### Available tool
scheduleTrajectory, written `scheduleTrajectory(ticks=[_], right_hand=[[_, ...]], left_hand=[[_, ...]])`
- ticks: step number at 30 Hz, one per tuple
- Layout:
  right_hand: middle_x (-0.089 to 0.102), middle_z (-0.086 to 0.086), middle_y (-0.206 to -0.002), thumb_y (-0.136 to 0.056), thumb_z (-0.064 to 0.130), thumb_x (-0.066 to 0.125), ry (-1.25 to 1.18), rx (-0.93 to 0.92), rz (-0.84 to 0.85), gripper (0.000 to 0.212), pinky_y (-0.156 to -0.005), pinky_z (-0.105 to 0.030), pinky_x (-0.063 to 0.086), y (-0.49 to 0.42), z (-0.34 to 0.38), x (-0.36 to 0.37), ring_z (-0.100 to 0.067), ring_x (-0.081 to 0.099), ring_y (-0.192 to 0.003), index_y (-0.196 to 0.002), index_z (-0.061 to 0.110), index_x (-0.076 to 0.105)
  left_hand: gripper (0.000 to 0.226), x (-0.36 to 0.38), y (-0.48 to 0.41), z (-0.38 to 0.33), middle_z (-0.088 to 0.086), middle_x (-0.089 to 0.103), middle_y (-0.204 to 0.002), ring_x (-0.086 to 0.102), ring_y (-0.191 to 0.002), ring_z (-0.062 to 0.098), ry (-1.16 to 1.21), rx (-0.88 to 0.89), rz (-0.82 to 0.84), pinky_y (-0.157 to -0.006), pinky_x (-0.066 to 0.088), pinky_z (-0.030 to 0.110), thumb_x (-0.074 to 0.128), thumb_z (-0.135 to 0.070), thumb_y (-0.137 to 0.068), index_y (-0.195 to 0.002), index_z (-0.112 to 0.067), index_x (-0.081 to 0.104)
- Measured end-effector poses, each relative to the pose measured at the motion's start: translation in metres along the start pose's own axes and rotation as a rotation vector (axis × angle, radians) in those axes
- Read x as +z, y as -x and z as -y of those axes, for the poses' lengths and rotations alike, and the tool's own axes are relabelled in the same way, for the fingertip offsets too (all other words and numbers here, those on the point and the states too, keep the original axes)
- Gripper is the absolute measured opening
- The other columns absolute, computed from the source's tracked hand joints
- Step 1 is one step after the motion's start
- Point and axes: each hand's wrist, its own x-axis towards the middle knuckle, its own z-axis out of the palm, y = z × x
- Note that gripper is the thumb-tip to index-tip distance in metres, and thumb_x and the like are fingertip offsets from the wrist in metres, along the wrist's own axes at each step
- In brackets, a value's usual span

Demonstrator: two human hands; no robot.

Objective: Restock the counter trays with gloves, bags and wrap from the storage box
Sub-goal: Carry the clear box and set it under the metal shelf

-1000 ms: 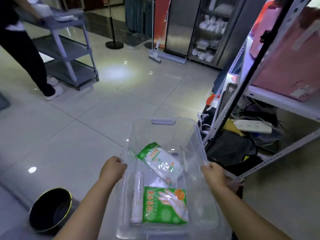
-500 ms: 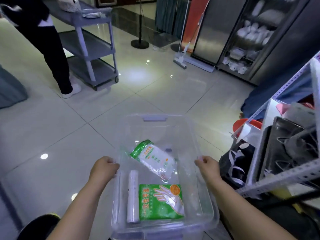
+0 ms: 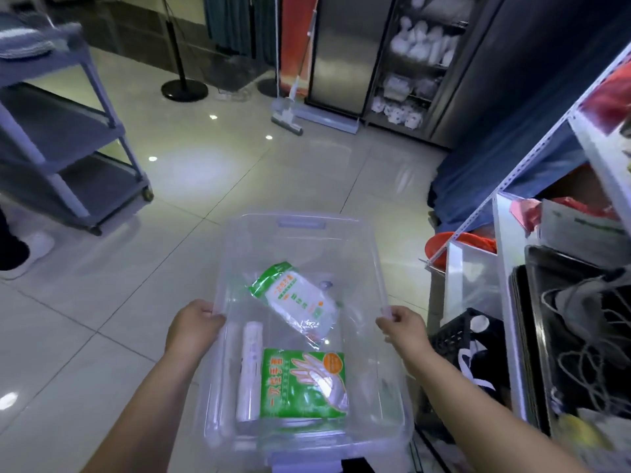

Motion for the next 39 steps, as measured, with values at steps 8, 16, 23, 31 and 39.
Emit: scheduleTrajectory(ticks=[8, 16, 23, 31, 39], right_hand=[[0.055, -0.010, -0.069, -0.078, 0.001, 0.060, -0.039, 0.075, -0.095, 0.013, -0.063, -0.032, 0.041, -0.172, 0.044, -0.015, -0.021, 0.048, -0.063, -0.089, -0.006, 0.064], [0.053, -0.007, -0.068, -0.079, 0.002, 0.060, -0.052, 0.161, -0.178, 0.011, -0.064, -0.032, 0.041, -0.307, 0.090, -0.054, -0.023, 0.049, -0.067, -0.072, 0.011, 0.060], [0.055, -0.010, -0.080, -0.082, 0.000, 0.058, -0.134, 0.280, -0.297, 0.013, -0.065, -0.032, 0.044, -0.405, 0.103, -0.072, -0.020, 0.050, -0.068, -0.094, 0.001, 0.062], [0.051, -0.006, -0.074, -0.083, -0.002, 0.055, -0.197, 0.532, -0.425, 0.009, -0.059, -0.025, 0.044, -0.507, 0.096, -0.066, -0.017, 0.048, -0.065, -0.080, 0.006, 0.059], [0.056, -0.009, -0.086, -0.086, 0.001, 0.056, -0.240, 0.732, -0.460, 0.012, -0.059, -0.022, 0.045, -0.591, 0.033, -0.055, -0.017, 0.051, -0.068, -0.095, 0.008, 0.061]], left_hand=[[0.013, 0.098, -0.147, -0.121, 0.014, 0.068, -0.078, 0.064, -0.070, 0.030, -0.190, 0.103, 0.062, -0.061, 0.042, 0.029, 0.062, -0.013, -0.077, -0.089, -0.007, 0.063], [0.003, 0.189, -0.254, -0.256, 0.014, 0.070, -0.075, 0.068, -0.074, 0.031, -0.332, 0.181, 0.176, -0.074, 0.052, 0.037, 0.063, -0.011, -0.075, -0.076, -0.012, 0.062], [0.015, 0.278, -0.357, -0.331, 0.009, 0.066, -0.072, 0.063, -0.065, 0.026, -0.391, 0.236, 0.376, -0.061, 0.043, 0.028, 0.063, -0.010, -0.075, -0.089, -0.006, 0.063], [0.009, 0.401, -0.480, -0.391, 0.007, 0.067, -0.069, 0.065, -0.073, 0.029, -0.606, 0.280, 0.605, -0.069, 0.052, 0.034, 0.061, -0.011, -0.073, -0.082, -0.012, 0.060], [0.018, 0.507, -0.547, -0.391, 0.016, 0.066, -0.090, 0.060, -0.082, 0.031, -0.837, 0.327, 0.739, -0.067, 0.039, 0.031, 0.061, -0.012, -0.078, -0.094, -0.004, 0.057]])
